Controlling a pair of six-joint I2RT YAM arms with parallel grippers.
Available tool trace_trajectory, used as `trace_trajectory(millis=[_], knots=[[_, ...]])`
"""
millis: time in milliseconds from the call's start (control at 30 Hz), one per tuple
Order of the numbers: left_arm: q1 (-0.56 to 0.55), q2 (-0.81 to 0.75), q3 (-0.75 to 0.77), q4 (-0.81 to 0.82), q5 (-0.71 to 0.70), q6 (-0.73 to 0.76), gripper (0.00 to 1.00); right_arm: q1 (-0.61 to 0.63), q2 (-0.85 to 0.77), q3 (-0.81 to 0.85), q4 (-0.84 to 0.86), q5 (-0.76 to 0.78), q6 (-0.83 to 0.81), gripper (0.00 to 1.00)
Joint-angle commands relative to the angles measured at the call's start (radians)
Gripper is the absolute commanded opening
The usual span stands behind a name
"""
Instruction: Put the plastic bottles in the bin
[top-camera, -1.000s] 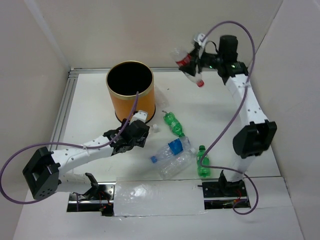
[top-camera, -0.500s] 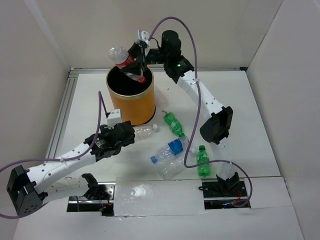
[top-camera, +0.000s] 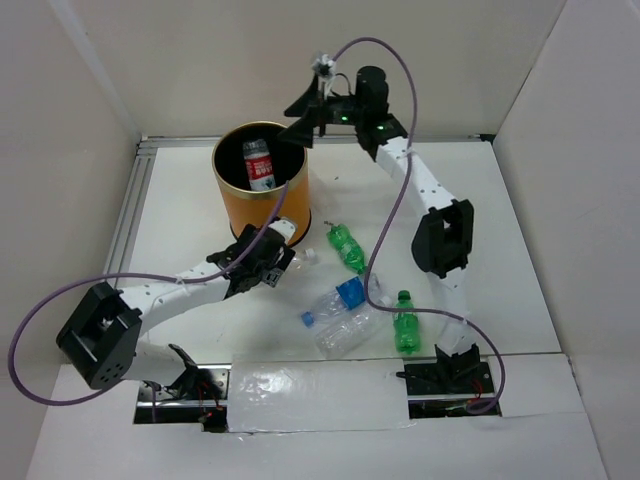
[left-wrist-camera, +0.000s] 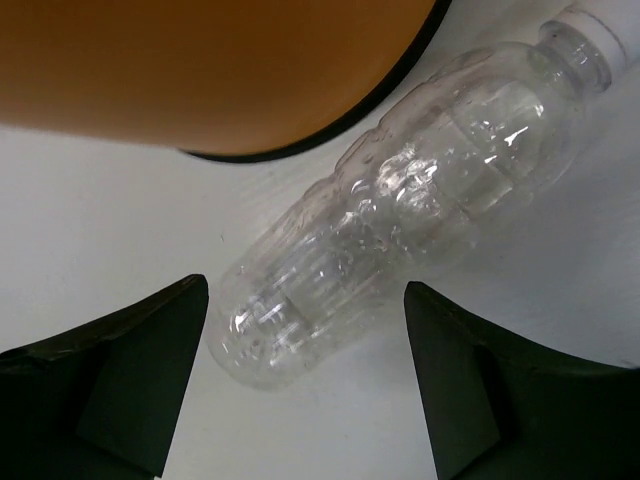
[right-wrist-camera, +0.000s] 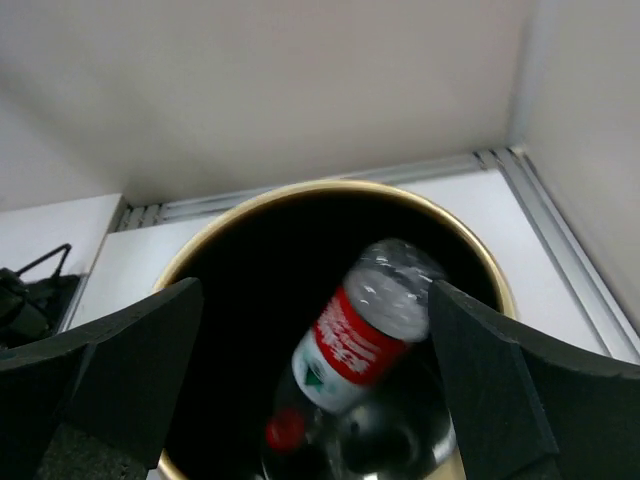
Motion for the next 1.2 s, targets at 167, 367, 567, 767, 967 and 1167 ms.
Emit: trace_trajectory(millis=[167, 367, 567, 767, 967, 1167], knots=[[0.059, 0.143, -0.016, 0.237, 0.169, 0.336, 0.91, -0.264, -0.356, -0.372, -0.052, -0.121, -0.050, 1.00], [0.008, 0.181, -0.020, 0.162, 0.277, 0.336, 0.75, -0.376, -0.549, -0.668, -0.052, -0.152, -0.087, 1.00], [-0.048, 0.143, -0.039, 0.111, 0.343, 0.299, 0.36, -0.431, -0.637, -0.863, -0.157, -0.171, -0.207, 1.00], [-0.150, 0.047, 0.006, 0.068, 0.312, 0.262, 0.04, -0.455, -0.646, -0.942, -0.299, -0.170, -0.333, 1.00], [-0.173, 0.088, 0.090, 0.039, 0.283, 0.285, 0.11, -0.474, -0.627, -0.951, -0.319, -0.170, -0.343, 1.00], [-0.173, 0.279, 0.113, -0.023, 0.356, 0.285, 0.36, -0.485, -0.618, -0.951, -0.328, -0.179, -0.343, 1.00]])
